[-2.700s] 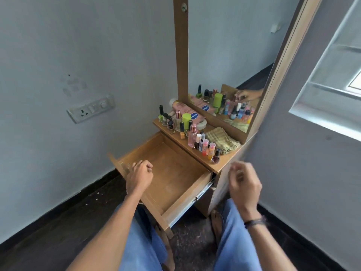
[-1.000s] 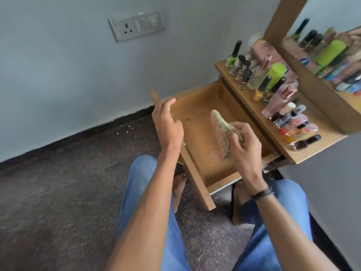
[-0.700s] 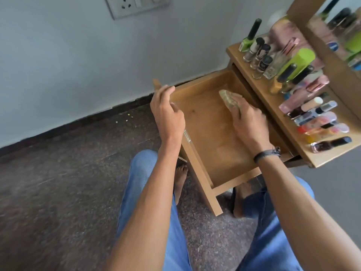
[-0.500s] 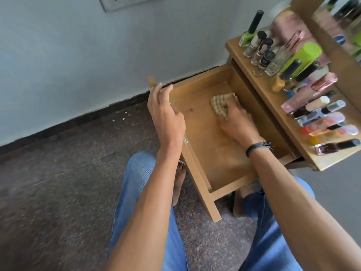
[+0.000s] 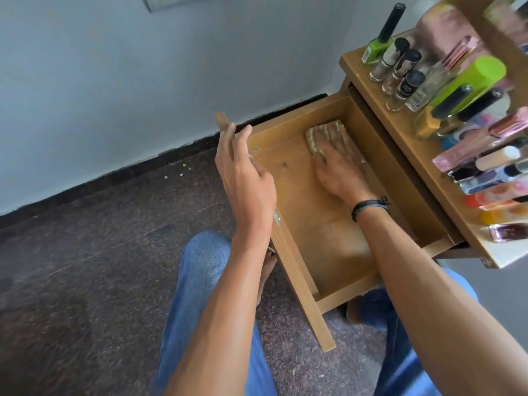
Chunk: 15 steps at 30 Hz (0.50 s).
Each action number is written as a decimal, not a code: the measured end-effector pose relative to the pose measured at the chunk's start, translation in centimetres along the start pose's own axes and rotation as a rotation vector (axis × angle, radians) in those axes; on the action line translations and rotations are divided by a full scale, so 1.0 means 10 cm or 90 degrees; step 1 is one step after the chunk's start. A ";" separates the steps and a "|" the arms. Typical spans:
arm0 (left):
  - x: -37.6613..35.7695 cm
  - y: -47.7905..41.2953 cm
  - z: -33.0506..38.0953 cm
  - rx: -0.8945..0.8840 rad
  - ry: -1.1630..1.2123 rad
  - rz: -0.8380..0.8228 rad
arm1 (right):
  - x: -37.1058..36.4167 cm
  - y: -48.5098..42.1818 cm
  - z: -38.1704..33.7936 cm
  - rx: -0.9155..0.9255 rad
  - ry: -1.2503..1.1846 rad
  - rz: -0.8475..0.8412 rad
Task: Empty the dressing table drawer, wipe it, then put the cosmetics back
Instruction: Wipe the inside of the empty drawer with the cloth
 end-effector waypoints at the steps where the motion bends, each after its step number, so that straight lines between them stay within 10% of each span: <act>1: 0.00 0.00 -0.01 -0.001 0.004 0.001 | -0.02 0.00 -0.05 0.005 -0.004 0.003; 15: 0.00 -0.05 -0.05 0.023 0.049 0.010 | -0.45 0.04 -0.71 0.229 0.033 -0.108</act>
Point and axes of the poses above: each hand's wrist, its own y-axis away from the middle knuckle, its own x-axis out of the back of the hand, z = x × y, the point moved 9 cm from there along -y, towards the middle knuckle, and after that the axes turned 15 degrees about x, right-handed, at the moved point
